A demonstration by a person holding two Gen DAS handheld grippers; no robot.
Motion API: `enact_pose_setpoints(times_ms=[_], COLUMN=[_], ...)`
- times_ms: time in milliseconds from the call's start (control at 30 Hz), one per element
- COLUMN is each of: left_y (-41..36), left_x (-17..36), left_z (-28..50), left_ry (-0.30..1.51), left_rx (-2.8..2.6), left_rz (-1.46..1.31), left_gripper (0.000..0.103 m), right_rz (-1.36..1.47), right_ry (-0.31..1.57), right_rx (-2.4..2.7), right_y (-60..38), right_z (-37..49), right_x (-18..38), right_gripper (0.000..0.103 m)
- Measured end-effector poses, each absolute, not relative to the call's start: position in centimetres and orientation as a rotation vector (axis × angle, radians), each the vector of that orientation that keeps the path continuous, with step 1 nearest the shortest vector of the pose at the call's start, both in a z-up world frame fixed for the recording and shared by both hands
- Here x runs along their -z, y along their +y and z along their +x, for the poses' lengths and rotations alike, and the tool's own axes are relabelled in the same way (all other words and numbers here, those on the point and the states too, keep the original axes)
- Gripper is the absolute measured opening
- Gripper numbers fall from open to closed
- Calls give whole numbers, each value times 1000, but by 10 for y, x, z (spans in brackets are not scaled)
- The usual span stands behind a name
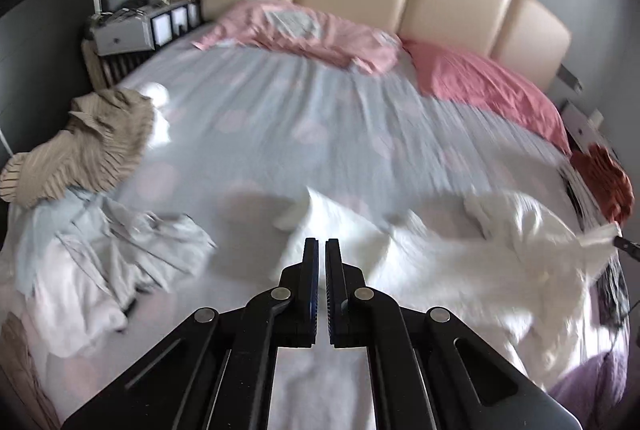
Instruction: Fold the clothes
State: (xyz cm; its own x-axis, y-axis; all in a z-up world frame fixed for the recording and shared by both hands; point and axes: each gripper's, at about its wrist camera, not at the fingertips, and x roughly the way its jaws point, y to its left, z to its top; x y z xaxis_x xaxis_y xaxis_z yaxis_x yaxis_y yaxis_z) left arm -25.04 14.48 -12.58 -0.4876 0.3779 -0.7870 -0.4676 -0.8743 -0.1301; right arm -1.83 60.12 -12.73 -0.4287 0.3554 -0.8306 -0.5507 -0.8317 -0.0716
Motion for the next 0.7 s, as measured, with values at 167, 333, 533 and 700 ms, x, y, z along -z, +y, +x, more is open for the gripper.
enact_pose_setpoints(times_ms=[167, 333, 533, 700], left_y=[185, 225, 276, 320], left_x=[129, 139, 168, 207], left_z=[-211, -179, -143, -118], left_ry=[235, 279, 446, 751], left_rx=[-2269, -2186, -2026, -1908], left_rz=[-1182, -1136, -1103, -1045], left_gripper=[38, 48, 54, 56], right_rz=[-1299, -1363, -1516, -1637], right_ry=[459, 574, 506, 459], right_rx=[-2262, -2384, -2470, -2427], right_y=[597, 561, 508, 498], right_z=[9, 18, 23, 23], right_x=[149, 158, 176, 192], right_gripper=[20, 26, 32, 41])
